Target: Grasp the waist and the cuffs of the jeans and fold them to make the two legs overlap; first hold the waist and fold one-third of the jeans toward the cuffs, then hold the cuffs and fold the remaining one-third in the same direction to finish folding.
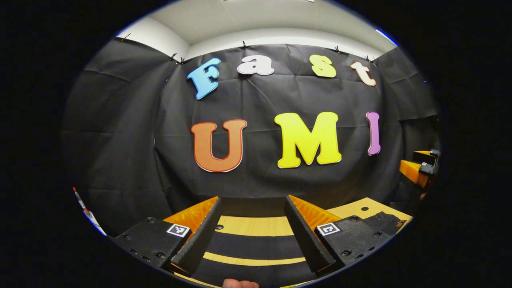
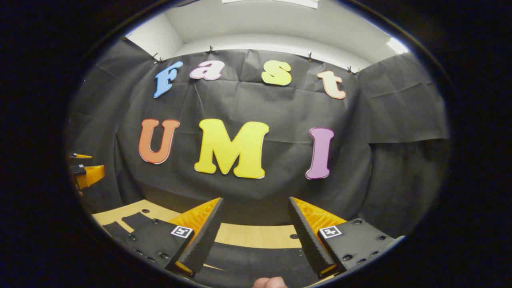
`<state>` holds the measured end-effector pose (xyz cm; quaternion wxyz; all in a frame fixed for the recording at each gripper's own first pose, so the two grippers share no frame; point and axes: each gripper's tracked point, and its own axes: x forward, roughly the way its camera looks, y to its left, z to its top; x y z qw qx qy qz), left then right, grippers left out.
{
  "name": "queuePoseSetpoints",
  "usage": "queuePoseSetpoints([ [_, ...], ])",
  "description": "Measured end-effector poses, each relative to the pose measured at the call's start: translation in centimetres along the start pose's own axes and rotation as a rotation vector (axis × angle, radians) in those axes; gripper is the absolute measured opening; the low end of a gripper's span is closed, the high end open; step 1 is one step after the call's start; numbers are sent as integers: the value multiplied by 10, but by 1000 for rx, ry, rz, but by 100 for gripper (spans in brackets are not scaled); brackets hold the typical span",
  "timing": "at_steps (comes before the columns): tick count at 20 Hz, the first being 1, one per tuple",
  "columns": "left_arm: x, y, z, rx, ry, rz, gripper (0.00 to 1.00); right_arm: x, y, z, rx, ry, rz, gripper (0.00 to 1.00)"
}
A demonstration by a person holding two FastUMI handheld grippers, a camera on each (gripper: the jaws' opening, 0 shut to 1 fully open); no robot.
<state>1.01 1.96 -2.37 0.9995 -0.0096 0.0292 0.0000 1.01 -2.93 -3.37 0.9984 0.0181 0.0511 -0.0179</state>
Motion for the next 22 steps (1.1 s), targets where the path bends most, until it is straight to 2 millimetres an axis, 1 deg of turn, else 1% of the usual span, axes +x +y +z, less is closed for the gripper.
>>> queuePoseSetpoints([
  [1, 2, 8, -7, -3, 15, 14, 99, 3, -8, -5, -1, 17, -8, 99],
  [3, 4, 31, -24, -16, 58, 47, 99, 5, -30, -23, 11, 71, -13, 98],
  [5, 3, 58, -53, -48, 130, 91, 99, 6, -53, -55, 64, 181, -7, 98],
  [6, -1, 73, -73, -75, 186, 109, 99, 3, -65, -77, 109, 258, -1, 99],
  [7, -6, 85, -96, -113, 251, 118, 99, -4, -78, -99, 152, 336, -2, 99],
  [9, -24, 111, -147, -198, 387, 166, 100, -17, -104, -141, 230, 467, -21, 99],
  [10, -36, 121, -170, -247, 446, 191, 100, -23, -116, -162, 283, 527, -38, 99],
  [11, -49, 127, -196, -316, 514, 208, 100, -26, -127, -181, 341, 588, -68, 99],
  [12, -62, 132, -221, -396, 575, 226, 99, -25, -134, -199, 401, 639, -95, 100],
  [13, -74, 128, -245, -513, 657, 224, 99, -28, -145, -217, 441, 686, -130, 97],
  [14, -86, 124, -269, -648, 721, 236, 99, -37, -156, -231, 477, 721, -160, 98],
  [15, -96, 119, -286, -795, 768, 256, 99, -42, -162, -243, 508, 749, -183, 93],
  [16, -101, 114, -303, -945, 804, 282, 99, -49, -164, -254, 550, 770, -197, 98],
  [17, -105, 107, -313, -1088, 825, 317, 99, -55, -164, -262, 590, 789, -210, 98],
  [19, -107, 96, -326, -1310, 830, 383, 99, -60, -165, -272, 653, 816, -238, 98],
  [21, -108, 92, -331, -1398, 820, 430, 100, -63, -164, -274, 672, 836, -252, 98],
  [22, -109, 104, -332, -1410, 814, 440, 99, -65, -165, -277, 670, 844, -256, 98],
])
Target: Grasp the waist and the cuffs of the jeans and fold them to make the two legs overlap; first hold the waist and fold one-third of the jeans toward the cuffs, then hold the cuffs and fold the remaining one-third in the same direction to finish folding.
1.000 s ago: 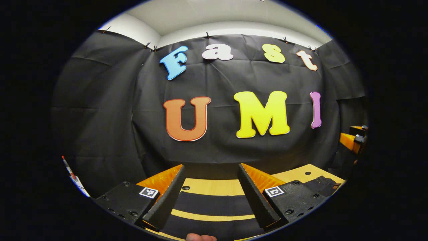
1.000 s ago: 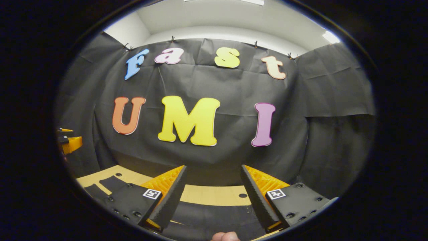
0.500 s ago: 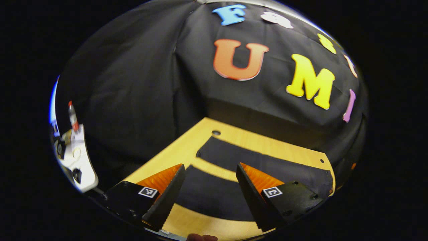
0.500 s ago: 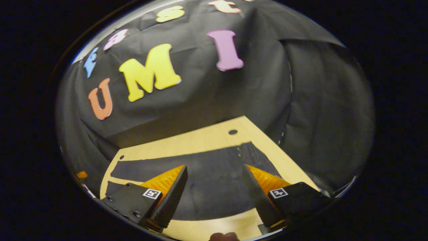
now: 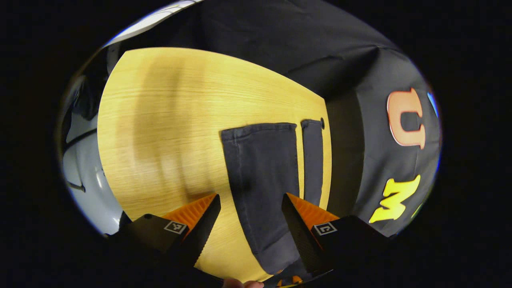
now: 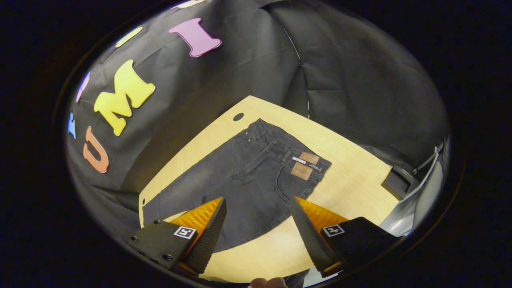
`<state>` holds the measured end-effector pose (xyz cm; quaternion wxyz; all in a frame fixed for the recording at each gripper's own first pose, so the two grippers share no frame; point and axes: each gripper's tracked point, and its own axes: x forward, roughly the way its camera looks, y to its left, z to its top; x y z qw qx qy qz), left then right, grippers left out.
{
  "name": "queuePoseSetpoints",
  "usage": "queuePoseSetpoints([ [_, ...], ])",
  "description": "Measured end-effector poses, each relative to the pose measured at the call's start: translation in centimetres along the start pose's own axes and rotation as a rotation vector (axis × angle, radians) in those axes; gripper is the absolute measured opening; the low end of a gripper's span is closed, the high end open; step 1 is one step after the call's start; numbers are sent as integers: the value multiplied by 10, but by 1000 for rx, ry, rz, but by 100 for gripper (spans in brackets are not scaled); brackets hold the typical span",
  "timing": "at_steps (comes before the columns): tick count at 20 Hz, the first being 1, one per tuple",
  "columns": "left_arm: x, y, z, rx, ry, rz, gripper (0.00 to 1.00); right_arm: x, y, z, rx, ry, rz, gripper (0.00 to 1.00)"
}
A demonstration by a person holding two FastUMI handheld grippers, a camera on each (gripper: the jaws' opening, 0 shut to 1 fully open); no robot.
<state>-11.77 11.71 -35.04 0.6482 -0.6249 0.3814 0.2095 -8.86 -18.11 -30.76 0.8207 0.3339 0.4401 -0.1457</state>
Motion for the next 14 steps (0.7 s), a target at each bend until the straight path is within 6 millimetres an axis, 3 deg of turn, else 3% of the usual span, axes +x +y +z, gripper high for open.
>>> queuePoseSetpoints([
  [1, 10, -4, -1, -6, -2, -16, 99, 1, -3, -3, -1, 3, -10, 98],
  [4, 7, -9, 6, 18, -14, -33, 100, 2, -6, -5, 34, 16, -37, 98],
  [8, 35, -30, 10, 44, -26, -66, 99, 11, -15, -13, 113, 46, -43, 98],
  [13, 52, -50, 11, 56, -47, -92, 98, 35, -16, -17, 287, 88, -37, 98],
  [14, 54, -51, 11, 53, -47, -98, 98, 42, -17, -19, 335, 103, -34, 94],
])
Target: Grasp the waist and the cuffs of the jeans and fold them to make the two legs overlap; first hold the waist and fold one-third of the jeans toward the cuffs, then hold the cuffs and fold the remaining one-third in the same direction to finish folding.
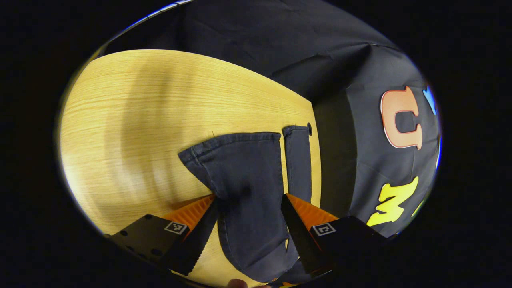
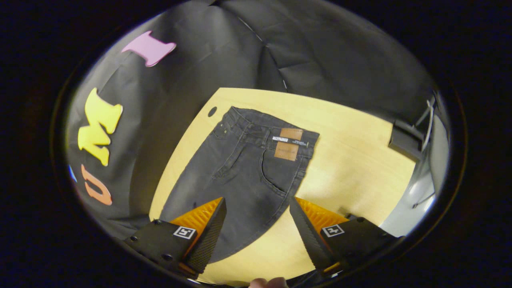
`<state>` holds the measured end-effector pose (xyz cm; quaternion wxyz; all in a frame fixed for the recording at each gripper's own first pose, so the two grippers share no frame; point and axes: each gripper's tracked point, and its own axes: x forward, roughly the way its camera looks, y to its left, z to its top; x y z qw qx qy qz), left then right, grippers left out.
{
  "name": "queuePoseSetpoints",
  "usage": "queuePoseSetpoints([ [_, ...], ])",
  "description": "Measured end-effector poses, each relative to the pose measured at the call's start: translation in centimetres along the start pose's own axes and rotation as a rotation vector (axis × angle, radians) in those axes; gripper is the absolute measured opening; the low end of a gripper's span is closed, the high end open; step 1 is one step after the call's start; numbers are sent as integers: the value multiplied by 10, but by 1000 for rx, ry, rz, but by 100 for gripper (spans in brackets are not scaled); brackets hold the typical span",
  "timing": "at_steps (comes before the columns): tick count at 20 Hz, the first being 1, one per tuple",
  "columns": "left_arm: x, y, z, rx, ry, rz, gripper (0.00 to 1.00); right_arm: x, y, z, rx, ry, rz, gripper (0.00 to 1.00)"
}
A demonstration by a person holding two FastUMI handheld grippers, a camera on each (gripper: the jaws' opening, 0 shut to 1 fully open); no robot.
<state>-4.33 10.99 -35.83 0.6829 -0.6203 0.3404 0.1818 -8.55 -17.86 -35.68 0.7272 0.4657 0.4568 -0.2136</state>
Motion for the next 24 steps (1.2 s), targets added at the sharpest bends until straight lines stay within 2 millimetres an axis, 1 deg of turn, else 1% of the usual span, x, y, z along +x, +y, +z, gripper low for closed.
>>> queuePoseSetpoints([
  [1, 2, -1, 0, -3, 3, 2, 97, 6, -4, 1, 48, 9, -4, 98],
  [2, 5, 0, -1, -7, 8, 11, 95, 13, -10, 1, 91, 16, -15, 98],
  [3, 6, 3, 0, -14, 11, 19, 80, 20, -16, 2, 127, 23, -26, 93],
  [4, 8, 5, 0, -22, 15, 24, 83, 26, -23, 1, 153, 31, -39, 98],
  [5, 8, 5, 0, -30, 16, 28, 92, 31, -28, 2, 177, 33, -52, 98],
  [6, 8, 6, 0, -37, 19, 31, 86, 34, -30, 2, 195, 37, -58, 93],
  [7, 9, 7, 1, -41, 20, 36, 71, 36, -26, 8, 211, 23, -45, 93],
  [8, 11, 6, 0, -43, 22, 37, 66, 41, -23, 11, 214, 19, -37, 95],
  [10, 14, 5, 0, -50, 23, 37, 62, 50, -14, 19, 203, 15, -17, 95],
  [12, 17, 3, -1, -48, 33, 38, 58, 54, -8, 24, 199, 19, 3, 95],
  [13, 19, 1, -2, -44, 37, 38, 57, 55, -7, 24, 192, 20, 14, 93],
  [14, 21, 1, -3, -40, 41, 38, 56, 54, -6, 24, 193, 16, 22, 96],
  [15, 23, 0, -2, -37, 42, 39, 54, 55, -5, 26, 201, 7, 27, 96],
  [16, 26, 0, -3, -34, 45, 40, 38, 57, -4, 27, 212, 1, 21, 93],
  [17, 27, 2, -4, -33, 47, 43, 48, 59, -10, 27, 209, -5, -17, 92],
  [18, 29, 2, -4, -35, 49, 46, 43, 60, -16, 26, 207, -8, -60, 87],
  [19, 29, 5, -4, -41, 46, 60, 40, 63, -23, 24, 205, -9, -104, 68],
  [20, 35, 9, -5, -53, 46, 83, 34, 62, -28, 23, 208, -10, -128, 48],
  [21, 32, 10, -4, -57, 48, 86, 24, 61, -32, 25, 223, -8, -143, 28],
  [22, 28, 9, -6, -55, 53, 87, 13, 62, -30, 22, 245, 1, -135, 9],
  [23, 24, 7, -6, -50, 56, 89, 12, 57, -32, 25, 262, 22, -139, 18],
  [24, 21, 7, -5, -44, 57, 95, 8, 58, -31, 27, 283, 33, -133, 1],
])
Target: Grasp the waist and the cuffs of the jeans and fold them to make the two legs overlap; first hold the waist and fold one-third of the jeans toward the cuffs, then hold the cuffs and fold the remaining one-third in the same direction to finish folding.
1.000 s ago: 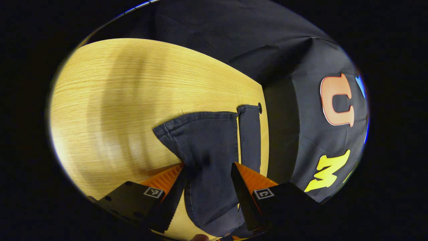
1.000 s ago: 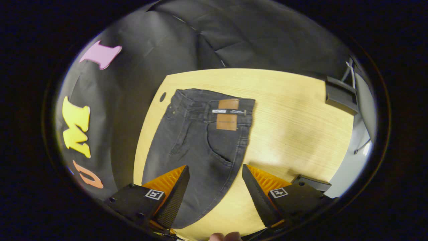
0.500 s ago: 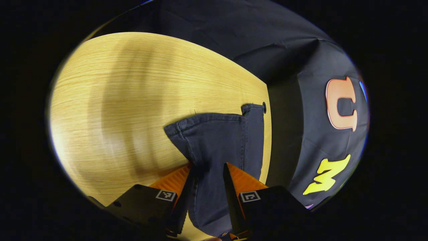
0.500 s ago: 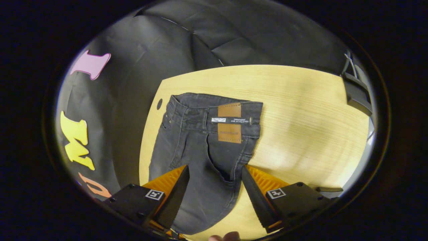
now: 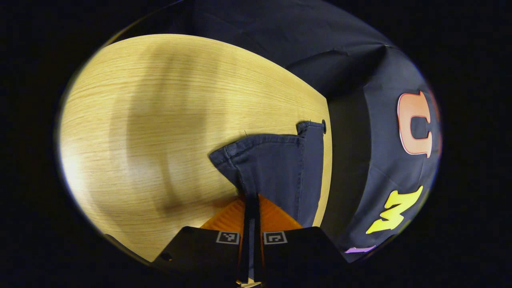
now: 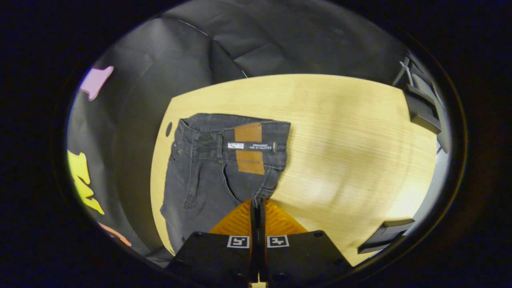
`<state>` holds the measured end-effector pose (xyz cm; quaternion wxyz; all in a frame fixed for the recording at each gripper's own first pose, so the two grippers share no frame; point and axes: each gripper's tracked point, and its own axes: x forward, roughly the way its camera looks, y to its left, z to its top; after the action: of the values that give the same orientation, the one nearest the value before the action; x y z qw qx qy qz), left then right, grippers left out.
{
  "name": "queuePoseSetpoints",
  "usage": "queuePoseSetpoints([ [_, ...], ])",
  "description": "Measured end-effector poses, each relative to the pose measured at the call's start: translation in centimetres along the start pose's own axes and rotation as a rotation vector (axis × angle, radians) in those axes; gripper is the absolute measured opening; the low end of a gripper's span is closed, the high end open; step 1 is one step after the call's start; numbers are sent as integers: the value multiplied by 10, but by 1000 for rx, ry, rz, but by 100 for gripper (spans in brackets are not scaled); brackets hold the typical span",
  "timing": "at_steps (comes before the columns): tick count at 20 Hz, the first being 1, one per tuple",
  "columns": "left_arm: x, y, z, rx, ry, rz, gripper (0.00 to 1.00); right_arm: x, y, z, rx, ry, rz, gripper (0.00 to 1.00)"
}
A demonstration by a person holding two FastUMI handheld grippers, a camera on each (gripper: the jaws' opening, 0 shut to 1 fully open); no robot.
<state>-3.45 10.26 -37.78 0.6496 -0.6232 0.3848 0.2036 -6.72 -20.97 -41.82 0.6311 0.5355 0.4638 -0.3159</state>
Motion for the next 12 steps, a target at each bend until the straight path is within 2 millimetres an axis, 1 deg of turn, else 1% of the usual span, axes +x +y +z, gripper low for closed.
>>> queuePoseSetpoints([
  [2, -12, -6, 0, -7, 8, 18, 5, -6, 7, -1, 0, 25, 29, 1],
  [4, -26, -16, -2, -31, 30, 34, 4, -26, 17, 2, -15, 31, 78, 1],
  [6, -41, -33, -5, -57, 47, 6, 4, -50, 37, 0, -6, 43, 137, 1],
  [7, -47, -41, -6, -68, 47, -4, 4, -62, 46, 3, -8, 35, 166, 1],
  [9, -55, -50, -4, -95, 36, 16, 4, -88, 66, 6, -3, 27, 221, 1],
  [10, -58, -57, -1, -110, 29, 19, 4, -99, 79, 6, -2, 25, 252, 1],
  [12, -63, -78, 4, -112, 34, -1, 4, -116, 105, 10, -31, 20, 291, 1],
])
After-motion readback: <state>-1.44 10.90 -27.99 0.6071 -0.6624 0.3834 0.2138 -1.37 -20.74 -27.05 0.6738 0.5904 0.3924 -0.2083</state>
